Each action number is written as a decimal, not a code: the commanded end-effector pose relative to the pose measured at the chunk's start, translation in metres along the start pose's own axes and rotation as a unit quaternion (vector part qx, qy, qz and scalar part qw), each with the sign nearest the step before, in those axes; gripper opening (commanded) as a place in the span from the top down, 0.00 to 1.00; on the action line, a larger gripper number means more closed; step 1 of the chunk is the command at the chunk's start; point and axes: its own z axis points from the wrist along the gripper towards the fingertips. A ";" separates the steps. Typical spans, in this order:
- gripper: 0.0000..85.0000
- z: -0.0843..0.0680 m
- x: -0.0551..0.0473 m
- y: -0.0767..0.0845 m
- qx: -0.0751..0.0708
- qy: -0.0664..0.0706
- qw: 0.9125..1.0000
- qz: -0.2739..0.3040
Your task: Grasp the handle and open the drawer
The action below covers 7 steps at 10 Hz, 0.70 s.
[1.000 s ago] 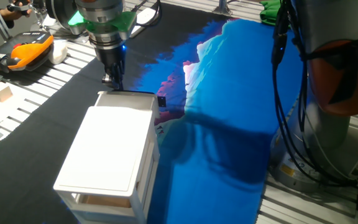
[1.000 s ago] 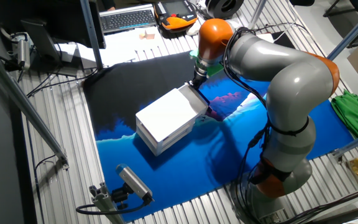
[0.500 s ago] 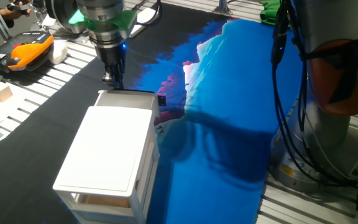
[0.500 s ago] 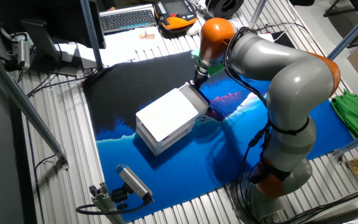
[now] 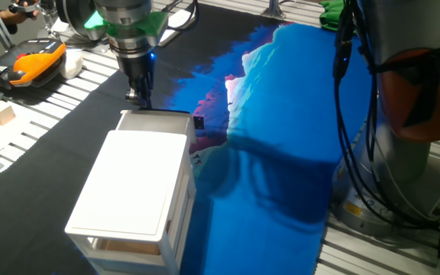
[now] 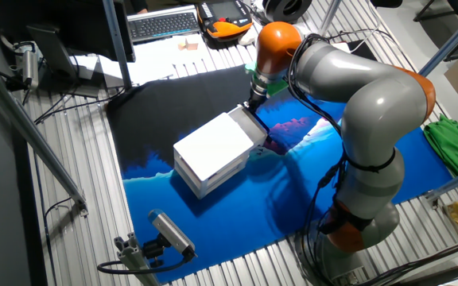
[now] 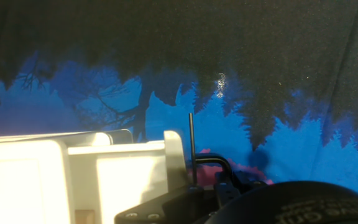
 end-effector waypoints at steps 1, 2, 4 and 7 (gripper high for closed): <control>1.00 -0.001 0.000 -0.001 0.000 0.000 1.000 -0.001; 1.00 -0.002 -0.001 -0.004 0.000 0.001 1.000 -0.002; 1.00 -0.003 -0.001 -0.008 0.001 0.001 1.000 -0.005; 1.00 -0.003 -0.001 -0.009 0.002 0.002 1.000 -0.006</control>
